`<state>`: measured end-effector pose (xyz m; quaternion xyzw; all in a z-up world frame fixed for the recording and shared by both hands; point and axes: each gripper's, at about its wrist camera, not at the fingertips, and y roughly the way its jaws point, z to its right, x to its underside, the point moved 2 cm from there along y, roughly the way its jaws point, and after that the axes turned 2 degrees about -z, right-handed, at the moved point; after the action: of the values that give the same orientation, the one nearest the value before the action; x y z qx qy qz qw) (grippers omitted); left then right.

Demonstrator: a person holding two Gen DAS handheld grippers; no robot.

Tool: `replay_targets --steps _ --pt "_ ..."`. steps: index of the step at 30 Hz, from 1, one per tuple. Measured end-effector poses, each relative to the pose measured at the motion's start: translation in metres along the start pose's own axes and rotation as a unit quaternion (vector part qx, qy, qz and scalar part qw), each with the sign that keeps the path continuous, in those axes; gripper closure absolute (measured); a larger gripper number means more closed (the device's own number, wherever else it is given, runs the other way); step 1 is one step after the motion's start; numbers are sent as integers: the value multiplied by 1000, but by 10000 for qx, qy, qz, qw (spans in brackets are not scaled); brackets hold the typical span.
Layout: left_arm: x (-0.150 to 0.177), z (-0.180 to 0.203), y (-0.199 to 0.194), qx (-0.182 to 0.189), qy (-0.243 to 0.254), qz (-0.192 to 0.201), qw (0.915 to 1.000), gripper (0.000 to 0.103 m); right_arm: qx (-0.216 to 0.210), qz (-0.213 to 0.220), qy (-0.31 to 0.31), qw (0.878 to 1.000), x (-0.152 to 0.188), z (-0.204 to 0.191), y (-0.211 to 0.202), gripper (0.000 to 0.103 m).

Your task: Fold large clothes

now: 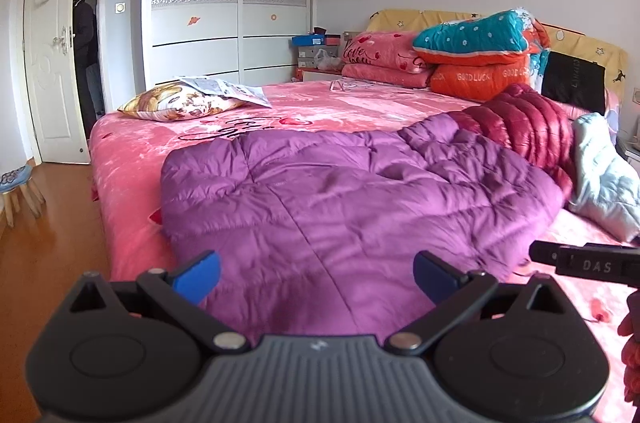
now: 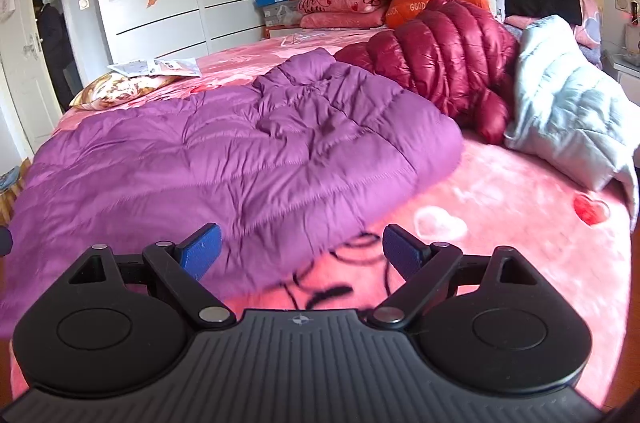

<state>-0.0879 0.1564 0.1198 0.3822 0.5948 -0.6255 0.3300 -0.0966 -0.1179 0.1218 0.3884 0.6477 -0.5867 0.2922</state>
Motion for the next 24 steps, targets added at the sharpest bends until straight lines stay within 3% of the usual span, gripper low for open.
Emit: replay_targets --steps 6,15,20,24 --pt "6 12 -41 44 -46 53 10000 1 -141 65 -91 9998 7 -2 -30 0" --pt "35 5 -55 577 -618 -461 9954 1 -339 -337 309 9984 23 27 -28 0" --pt "39 -20 -56 483 -1005 -544 9923 1 -492 -492 565 9960 27 56 -15 0" --pt "33 -52 -40 388 -1562 -615 9851 1 -748 -539 952 9912 24 79 7 0"
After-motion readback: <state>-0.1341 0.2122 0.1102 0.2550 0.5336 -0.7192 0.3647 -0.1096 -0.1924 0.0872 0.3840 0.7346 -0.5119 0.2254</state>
